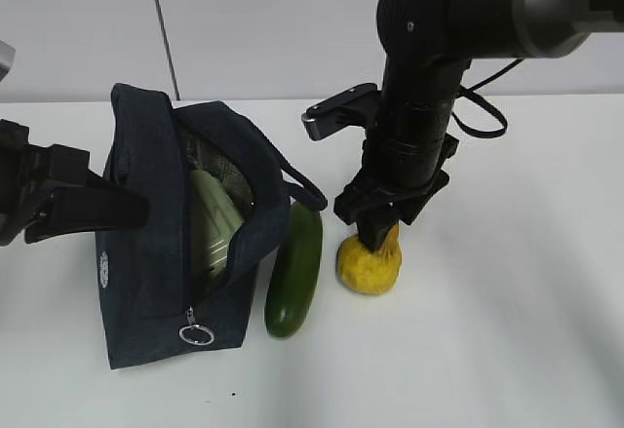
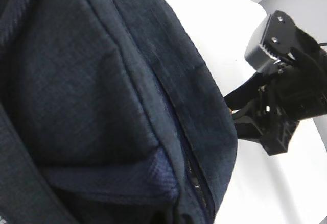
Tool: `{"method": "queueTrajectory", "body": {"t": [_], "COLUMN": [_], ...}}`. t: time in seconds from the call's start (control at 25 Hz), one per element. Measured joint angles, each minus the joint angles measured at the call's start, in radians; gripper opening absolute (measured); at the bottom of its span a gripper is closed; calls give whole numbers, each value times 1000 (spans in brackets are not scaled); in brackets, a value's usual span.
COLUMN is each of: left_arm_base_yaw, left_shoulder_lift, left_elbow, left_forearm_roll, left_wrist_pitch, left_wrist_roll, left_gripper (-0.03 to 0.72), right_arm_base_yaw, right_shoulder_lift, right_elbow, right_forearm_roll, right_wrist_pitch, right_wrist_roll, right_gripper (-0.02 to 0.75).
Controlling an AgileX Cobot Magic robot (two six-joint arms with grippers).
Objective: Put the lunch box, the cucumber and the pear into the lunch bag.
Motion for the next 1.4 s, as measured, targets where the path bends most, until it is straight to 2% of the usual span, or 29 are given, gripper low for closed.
{"method": "queueTrajectory", "body": {"t": [0.24, 0.52, 0.84, 1.4], "left_arm_base_yaw": [0, 0, 0, 0], "left_shoulder_lift": [0, 0, 0, 0], "left_elbow": [0, 0, 0, 0], "left_forearm_roll": [0, 0, 0, 0], "left_wrist_pitch": [0, 0, 0, 0], "left_wrist_roll": [0, 0, 0, 0], "left_gripper": [-13, -13, -13, -13], "right_arm_base_yaw": [0, 0, 0, -1], "right_shoulder_lift": [7, 34, 36, 29], "right_elbow": [-1, -9, -9, -149], "right_forearm_roll": [0, 12, 27, 7], "right_wrist_pitch": [-31, -27, -17, 109], "right_wrist_roll": [-2, -2, -2, -4], "right_gripper": [468, 409, 271, 251]}}
